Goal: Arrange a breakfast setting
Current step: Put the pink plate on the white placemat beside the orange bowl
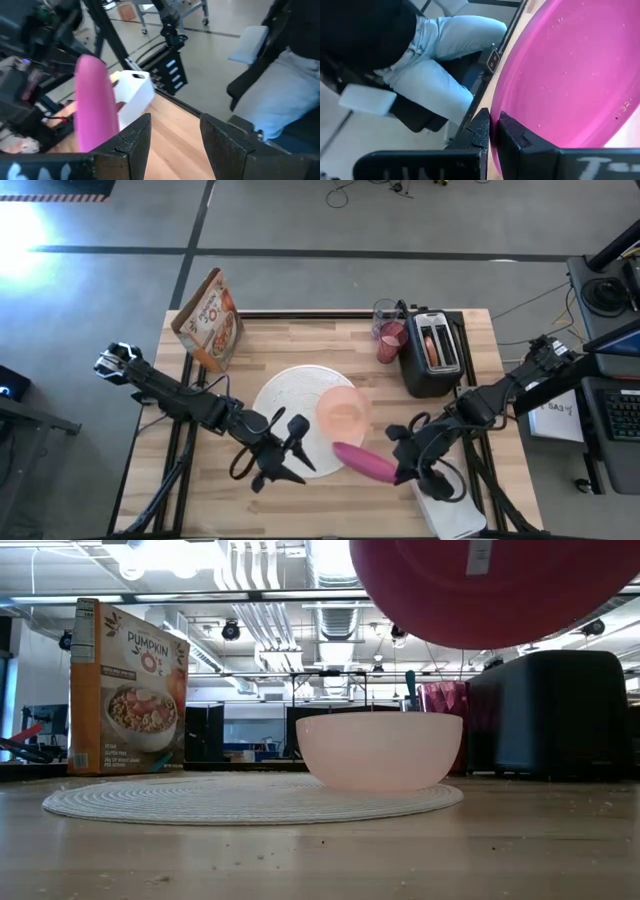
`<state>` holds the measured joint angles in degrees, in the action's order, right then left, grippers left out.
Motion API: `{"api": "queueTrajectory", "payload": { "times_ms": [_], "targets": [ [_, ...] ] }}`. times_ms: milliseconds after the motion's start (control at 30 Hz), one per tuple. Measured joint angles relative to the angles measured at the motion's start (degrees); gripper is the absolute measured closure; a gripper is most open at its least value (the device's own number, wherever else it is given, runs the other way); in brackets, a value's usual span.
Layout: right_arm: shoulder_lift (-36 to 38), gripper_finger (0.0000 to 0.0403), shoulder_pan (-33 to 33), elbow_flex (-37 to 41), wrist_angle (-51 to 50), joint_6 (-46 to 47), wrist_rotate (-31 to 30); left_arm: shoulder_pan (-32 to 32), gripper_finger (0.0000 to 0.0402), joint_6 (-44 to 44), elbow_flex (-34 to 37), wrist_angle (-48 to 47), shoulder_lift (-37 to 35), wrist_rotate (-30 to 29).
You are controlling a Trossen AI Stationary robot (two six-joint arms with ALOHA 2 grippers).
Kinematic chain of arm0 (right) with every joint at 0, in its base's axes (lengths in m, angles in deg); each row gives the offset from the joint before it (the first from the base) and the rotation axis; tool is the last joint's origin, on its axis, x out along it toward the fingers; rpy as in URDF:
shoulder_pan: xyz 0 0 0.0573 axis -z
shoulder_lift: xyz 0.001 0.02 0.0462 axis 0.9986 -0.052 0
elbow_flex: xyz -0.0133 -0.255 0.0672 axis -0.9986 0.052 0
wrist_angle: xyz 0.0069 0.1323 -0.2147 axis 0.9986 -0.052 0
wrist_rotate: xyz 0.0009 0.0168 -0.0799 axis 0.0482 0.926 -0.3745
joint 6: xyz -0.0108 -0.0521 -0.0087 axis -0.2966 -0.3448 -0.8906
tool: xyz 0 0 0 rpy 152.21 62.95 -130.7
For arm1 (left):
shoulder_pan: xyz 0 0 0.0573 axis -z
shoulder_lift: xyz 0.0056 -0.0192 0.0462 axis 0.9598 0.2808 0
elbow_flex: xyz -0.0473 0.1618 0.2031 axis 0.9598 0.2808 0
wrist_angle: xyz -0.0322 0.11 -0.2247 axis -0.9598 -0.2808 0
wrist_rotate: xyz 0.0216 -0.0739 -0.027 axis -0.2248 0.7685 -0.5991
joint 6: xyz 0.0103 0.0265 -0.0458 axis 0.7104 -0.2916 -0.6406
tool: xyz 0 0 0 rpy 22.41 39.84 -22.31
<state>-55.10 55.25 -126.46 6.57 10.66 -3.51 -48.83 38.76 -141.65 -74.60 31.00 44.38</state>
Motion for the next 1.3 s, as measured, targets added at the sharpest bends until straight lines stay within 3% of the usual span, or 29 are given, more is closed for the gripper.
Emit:
{"api": "queueTrajectory", "payload": {
  "times_ms": [467, 833, 1133, 1300],
  "targets": [
    [0.0, 0.0392, 0.0, 0.0, 5.0, -13.2, 4.5, -1.8, 0.0246, 1.1, -0.1, 6.6, 0.0, -4.9],
    [0.0, 0.0392, 0.3, 0.0, 7.1, -19.1, 4.3, -2.0, 0.0246, 0.9, -0.1, 8.3, 2.7, -4.4],
    [0.0, 0.0392, 1.2, 0.0, 8.4, -19.8, 4.1, -2.0, 0.0247, -1.4, -0.1, 10.6, 4.6, 0.6],
    [-0.1, 0.0392, 1.2, 0.0, 8.3, -19.6, 4.1, -2.0, 0.0281, -4.2, -0.1, 10.9, 4.6, 0.9]
  ]
}}
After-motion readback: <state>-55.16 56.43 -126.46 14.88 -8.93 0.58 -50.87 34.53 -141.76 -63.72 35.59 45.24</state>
